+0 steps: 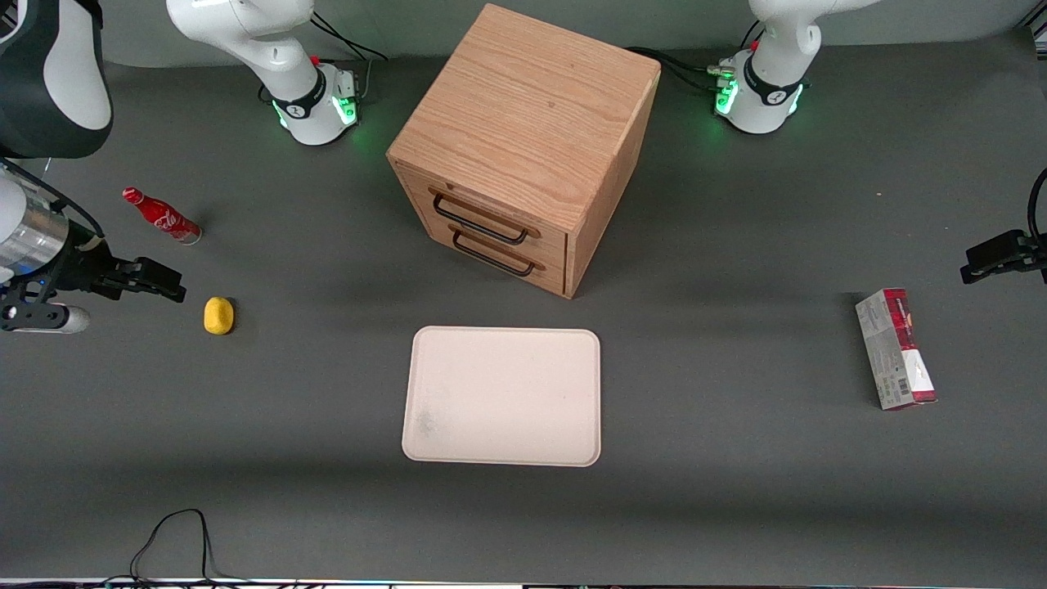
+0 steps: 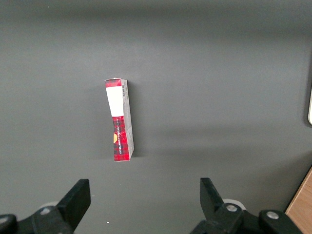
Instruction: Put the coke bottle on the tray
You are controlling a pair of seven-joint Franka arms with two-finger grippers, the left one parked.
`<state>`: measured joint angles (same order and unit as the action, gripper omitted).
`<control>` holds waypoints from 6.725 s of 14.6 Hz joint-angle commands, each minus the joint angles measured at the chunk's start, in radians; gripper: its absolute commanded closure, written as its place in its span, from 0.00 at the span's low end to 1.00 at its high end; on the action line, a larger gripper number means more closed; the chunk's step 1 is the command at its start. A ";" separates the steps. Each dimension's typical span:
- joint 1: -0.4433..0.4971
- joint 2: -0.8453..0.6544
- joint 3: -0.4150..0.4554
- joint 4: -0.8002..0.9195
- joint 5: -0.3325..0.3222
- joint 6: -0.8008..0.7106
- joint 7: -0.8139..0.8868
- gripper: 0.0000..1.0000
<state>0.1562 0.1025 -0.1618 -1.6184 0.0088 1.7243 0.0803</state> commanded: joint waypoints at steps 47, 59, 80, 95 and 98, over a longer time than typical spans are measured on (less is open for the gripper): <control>0.017 -0.368 -0.520 -0.788 -0.319 0.438 -0.435 1.00; -0.064 0.144 0.051 0.256 0.071 -0.066 -0.061 1.00; 0.031 0.710 0.467 0.391 -0.262 0.462 0.421 1.00; 0.036 0.075 0.107 0.056 0.022 0.098 -0.078 0.00; 0.034 -0.068 0.004 -0.046 0.028 0.020 -0.154 0.00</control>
<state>0.1789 0.1690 -0.1059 -1.5163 0.0086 1.7541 -0.0297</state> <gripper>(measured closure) 0.000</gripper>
